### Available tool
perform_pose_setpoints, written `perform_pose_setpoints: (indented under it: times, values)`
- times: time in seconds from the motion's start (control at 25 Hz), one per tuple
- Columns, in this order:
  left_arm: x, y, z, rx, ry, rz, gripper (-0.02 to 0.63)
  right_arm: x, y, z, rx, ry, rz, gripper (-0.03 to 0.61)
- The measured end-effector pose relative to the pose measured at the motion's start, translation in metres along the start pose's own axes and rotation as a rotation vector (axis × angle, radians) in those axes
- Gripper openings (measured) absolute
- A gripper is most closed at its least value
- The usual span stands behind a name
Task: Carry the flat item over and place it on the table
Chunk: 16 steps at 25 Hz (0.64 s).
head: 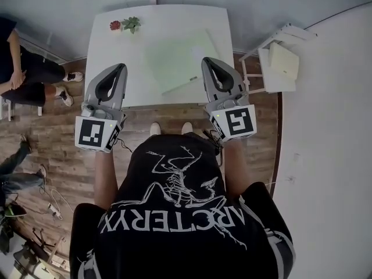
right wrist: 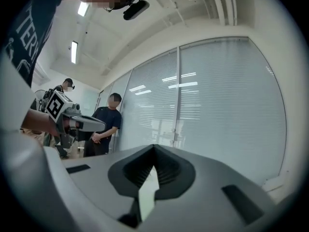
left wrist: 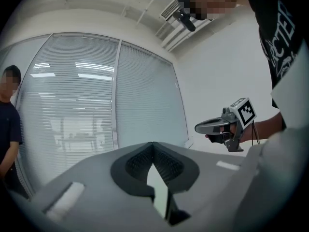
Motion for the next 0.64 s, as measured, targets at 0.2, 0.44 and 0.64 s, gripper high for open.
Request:
perform_pose_setpoints:
  times: [0.2, 0.44, 0.64]
  values:
    - [-0.003, 0.009, 0.006, 0.021, -0.017, 0.009, 0.011, 0.003, 0.0, 0.006, 0.002, -0.015, -0.024, 0.011]
    - [-0.006, 0.017, 0.015, 0.042, -0.03, 0.018, 0.011, 0.001, 0.009, 0.015, -0.039, -0.031, -0.046, 0.011]
    - [-0.001, 0.017, 0.016, 0.046, -0.04, 0.018, 0.011, -0.001, 0.008, 0.021, -0.064, -0.036, -0.058, 0.011]
Point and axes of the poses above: the fingertips, and each gripper's own axes: x forward along the fingers, y to its left, z out of its top, the point moved 8 cm from there along -x, backward along the fingers, and after that the axes turned 14 degrees about x, right-handed, at the moved point
